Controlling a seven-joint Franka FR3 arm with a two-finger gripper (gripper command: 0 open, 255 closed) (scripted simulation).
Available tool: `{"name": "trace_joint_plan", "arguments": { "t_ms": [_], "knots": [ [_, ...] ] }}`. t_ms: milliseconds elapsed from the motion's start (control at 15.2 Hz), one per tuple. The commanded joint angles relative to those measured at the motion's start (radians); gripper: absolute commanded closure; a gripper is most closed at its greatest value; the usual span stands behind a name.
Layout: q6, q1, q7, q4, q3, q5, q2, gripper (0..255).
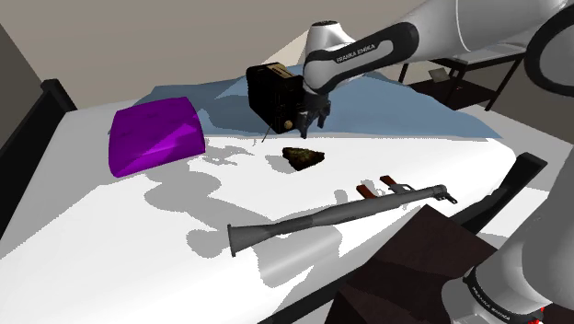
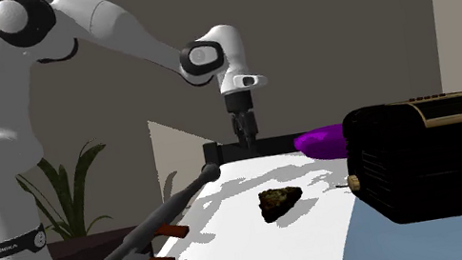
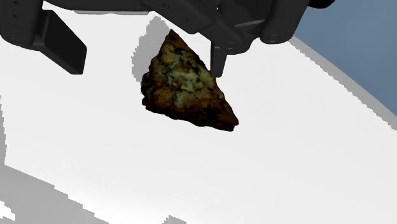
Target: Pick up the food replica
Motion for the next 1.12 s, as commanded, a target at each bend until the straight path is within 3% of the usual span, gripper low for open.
{"name": "trace_joint_plan", "arguments": {
  "t_ms": [0, 660, 1056],
  "knots": [
    [-0.009, 0.001, -0.011, 0.071, 0.001, -0.007, 0.077, 0],
    [-0.093, 0.016, -0.056, 0.525, 0.004, -0.045, 0.517, 0],
    [-0.055, 0.017, -0.055, 0.537, 0.004, -0.047, 0.570, 0]
  ]
}}
